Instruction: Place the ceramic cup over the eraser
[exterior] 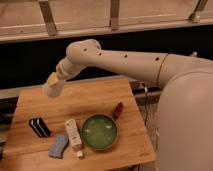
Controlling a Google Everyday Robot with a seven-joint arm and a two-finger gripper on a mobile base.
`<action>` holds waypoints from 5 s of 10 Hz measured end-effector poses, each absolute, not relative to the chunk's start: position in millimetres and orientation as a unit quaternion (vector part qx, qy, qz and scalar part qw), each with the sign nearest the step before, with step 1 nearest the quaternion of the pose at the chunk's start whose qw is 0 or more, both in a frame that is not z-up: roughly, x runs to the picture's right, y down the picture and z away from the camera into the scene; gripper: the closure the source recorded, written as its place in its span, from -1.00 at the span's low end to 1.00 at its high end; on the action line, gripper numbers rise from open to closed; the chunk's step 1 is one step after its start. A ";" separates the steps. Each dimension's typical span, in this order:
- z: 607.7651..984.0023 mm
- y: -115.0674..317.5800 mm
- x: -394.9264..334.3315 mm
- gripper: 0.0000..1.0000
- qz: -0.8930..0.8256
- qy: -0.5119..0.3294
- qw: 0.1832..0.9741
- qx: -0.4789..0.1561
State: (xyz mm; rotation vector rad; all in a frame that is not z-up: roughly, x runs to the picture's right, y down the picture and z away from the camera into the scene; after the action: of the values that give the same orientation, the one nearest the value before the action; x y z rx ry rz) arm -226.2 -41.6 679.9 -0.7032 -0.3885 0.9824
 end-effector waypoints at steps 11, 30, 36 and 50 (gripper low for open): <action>639.5 -17.5 -243.5 1.00 0.378 -0.121 0.840 -0.369; 617.6 23.6 -304.6 1.00 0.277 -0.058 0.874 -0.394; 624.2 42.8 -333.4 1.00 0.255 -0.091 0.867 -0.418; 666.4 76.5 -329.3 1.00 0.264 -0.042 0.862 -0.430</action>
State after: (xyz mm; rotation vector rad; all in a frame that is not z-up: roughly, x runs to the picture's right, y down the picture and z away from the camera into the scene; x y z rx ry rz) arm -329.3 76.5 666.4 -0.9028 -0.0882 0.5532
